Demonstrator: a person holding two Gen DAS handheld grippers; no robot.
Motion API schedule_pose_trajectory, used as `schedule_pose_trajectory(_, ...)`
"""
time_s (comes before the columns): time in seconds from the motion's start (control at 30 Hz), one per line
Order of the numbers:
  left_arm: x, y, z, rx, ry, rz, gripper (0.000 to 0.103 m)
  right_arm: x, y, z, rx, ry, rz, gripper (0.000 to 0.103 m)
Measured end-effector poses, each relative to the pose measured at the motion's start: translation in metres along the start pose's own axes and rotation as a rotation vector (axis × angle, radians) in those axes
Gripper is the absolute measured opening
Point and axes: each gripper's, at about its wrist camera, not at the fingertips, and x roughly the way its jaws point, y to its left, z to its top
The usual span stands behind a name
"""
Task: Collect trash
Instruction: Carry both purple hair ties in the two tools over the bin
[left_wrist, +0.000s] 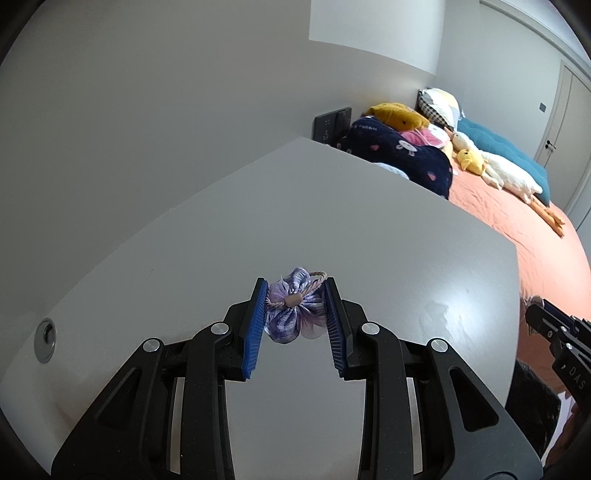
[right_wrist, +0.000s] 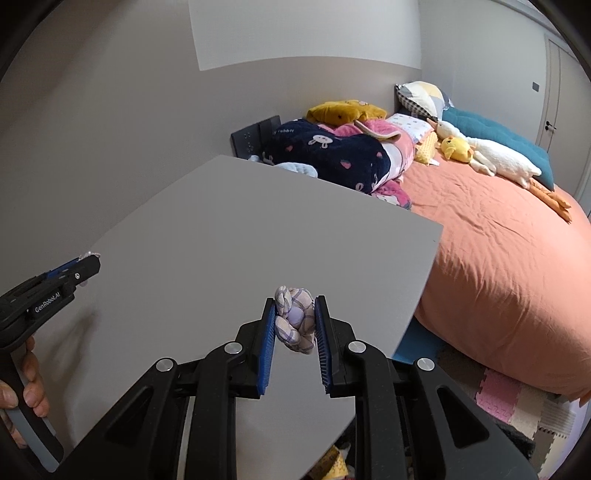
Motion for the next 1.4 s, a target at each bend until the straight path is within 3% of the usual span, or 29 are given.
schedule_pose_trajectory(0.8, -0.084, -0.039, -0.069, 0.081, -0.034, -0.071, 0.03, -0.099, -0.005, -0.076, 0.025, -0.079, 0.001, 0.022)
schedule_pose_trajectory(1.4, -0.106, -0.107, -0.106, 0.193, -0.037, -0.168, 0.032, -0.147, -0.052, -0.121, 0.087, -0.124, -0.072, 0.022)
